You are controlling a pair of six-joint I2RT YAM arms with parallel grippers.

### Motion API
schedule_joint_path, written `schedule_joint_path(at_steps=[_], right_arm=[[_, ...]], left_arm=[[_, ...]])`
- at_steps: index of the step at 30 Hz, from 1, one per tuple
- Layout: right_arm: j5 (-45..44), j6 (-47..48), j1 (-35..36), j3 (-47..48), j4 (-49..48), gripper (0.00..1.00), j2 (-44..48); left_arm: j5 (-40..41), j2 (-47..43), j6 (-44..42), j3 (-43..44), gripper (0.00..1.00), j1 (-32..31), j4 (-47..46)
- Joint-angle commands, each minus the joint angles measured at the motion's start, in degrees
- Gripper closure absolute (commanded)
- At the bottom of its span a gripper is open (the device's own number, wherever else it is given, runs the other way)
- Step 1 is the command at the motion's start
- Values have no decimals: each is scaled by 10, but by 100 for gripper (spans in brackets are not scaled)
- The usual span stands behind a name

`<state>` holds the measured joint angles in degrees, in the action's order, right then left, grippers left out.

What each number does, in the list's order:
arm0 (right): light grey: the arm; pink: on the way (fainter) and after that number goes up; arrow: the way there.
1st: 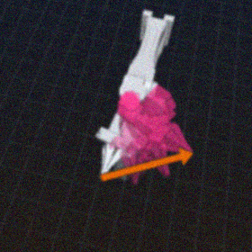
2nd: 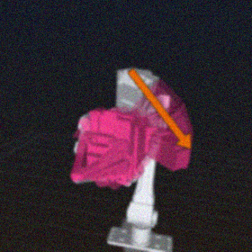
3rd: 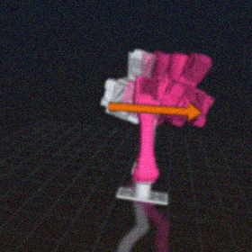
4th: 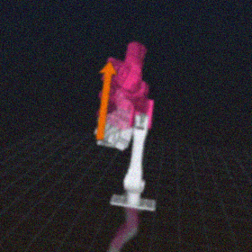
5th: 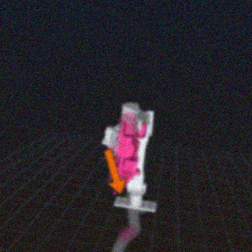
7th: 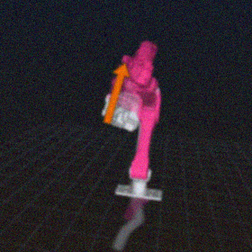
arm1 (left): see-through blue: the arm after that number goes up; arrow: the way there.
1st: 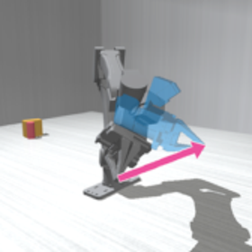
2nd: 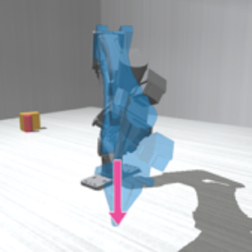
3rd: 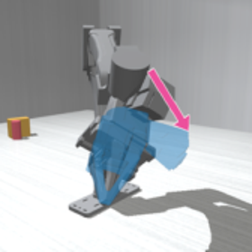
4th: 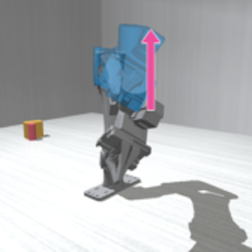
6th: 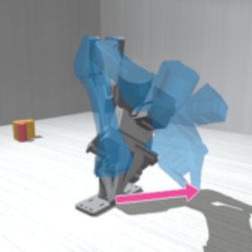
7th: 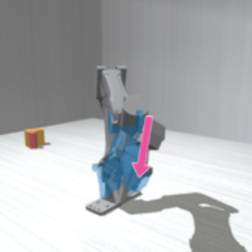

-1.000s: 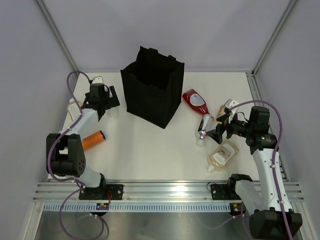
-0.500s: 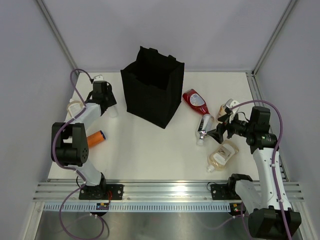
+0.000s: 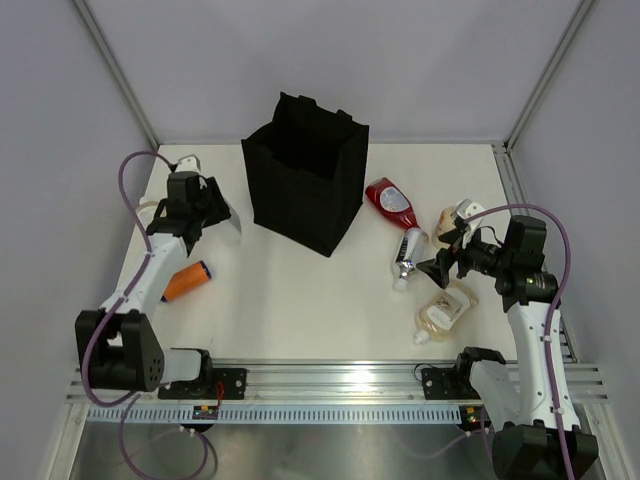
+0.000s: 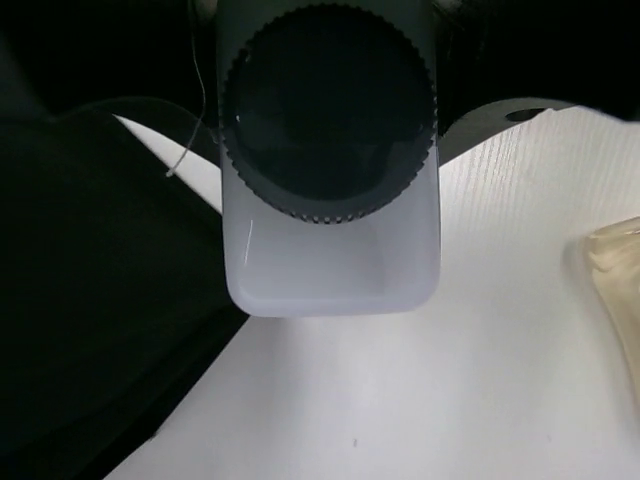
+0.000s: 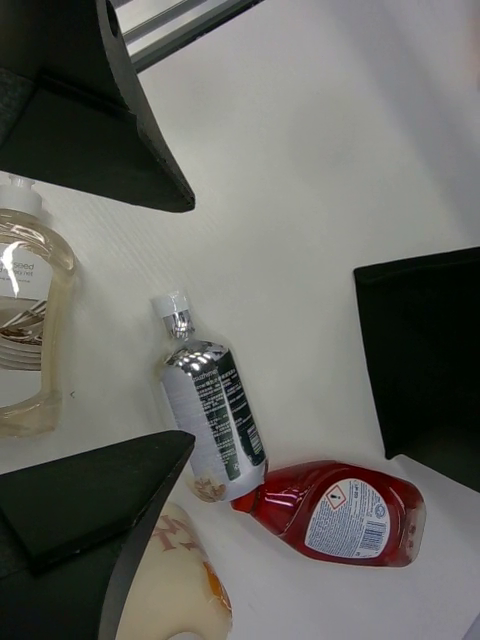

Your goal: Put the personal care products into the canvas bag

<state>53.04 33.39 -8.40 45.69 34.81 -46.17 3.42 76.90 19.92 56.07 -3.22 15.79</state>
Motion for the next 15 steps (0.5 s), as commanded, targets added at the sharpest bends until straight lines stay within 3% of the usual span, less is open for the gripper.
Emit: schedule_joint_path(at_steps=[1, 7, 15], right_arm=[[21, 10, -5, -3, -4, 0, 6], [22, 9, -8, -4, -3, 1, 6], [22, 9, -9, -6, -4, 0, 0]], left_arm=[[-8, -117, 29, 25, 100, -14, -78], [-21, -224, 57, 53, 100, -58, -59], [-45, -207, 70, 229, 100, -135, -24]])
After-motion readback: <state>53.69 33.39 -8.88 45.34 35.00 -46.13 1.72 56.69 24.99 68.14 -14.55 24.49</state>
